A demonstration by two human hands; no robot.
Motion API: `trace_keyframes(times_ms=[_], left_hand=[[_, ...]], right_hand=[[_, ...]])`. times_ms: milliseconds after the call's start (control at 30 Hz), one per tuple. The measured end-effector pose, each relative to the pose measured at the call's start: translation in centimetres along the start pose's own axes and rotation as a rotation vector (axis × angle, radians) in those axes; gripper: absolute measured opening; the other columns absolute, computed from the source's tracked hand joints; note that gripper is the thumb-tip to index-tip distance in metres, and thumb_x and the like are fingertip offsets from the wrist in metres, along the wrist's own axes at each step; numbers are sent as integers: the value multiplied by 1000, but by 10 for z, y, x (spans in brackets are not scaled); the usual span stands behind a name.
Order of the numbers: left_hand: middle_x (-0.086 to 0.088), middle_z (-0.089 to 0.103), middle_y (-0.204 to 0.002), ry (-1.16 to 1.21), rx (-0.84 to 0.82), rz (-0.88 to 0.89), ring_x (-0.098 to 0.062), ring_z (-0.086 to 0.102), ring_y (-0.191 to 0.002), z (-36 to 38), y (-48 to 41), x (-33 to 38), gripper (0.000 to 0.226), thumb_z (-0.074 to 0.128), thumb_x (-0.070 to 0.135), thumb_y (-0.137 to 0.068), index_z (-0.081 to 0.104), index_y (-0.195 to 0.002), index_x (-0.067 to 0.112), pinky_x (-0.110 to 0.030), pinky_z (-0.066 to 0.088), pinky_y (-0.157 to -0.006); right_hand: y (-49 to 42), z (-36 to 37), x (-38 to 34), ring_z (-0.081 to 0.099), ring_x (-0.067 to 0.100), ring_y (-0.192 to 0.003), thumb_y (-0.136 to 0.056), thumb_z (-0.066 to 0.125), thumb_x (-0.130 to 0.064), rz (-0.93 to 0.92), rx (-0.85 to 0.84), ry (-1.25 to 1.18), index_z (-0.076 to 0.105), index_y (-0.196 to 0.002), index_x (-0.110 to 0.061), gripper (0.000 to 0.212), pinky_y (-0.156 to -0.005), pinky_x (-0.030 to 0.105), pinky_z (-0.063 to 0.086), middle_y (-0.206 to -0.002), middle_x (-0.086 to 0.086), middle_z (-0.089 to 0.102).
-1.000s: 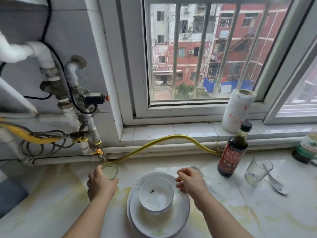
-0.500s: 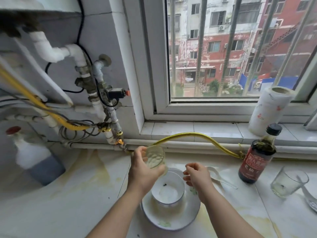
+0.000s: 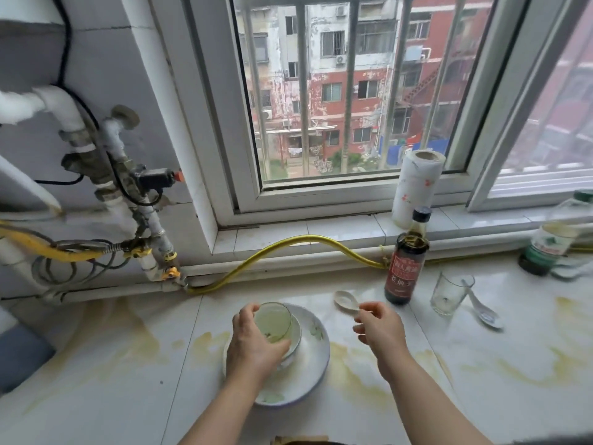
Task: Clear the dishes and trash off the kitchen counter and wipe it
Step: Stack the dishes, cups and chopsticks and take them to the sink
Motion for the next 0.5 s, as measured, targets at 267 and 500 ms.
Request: trace_keyframes(times_ms=[267, 500], left_hand=[[-4, 39, -141, 61, 90, -67, -27, 41, -126, 10, 0, -1, 81, 79, 25, -68, 35, -136, 21, -37, 40, -99], [-11, 33, -146, 144, 200, -162, -32, 35, -132, 16, 8, 1, 90, 83, 24, -67, 32, -142, 18, -44, 35, -104]], right_hand=[[-23, -86, -38, 51, 25, -107, -84, 56, -7, -230, 347, 206, 58, -109, -17, 27, -89, 36, 42, -116, 6, 53], [-69, -152, -65, 25, 36, -138, -77, 63, -5, -283, 455, 525, 39, -139, -10, 66, -110, 45, 29, -153, 14, 23]])
Point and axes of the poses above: each hand's wrist, its own y-axis away from the middle knuckle, its own z-axis out of the palm, x = y × z, the point moved 9 cm from there along -y, towards the middle knuckle
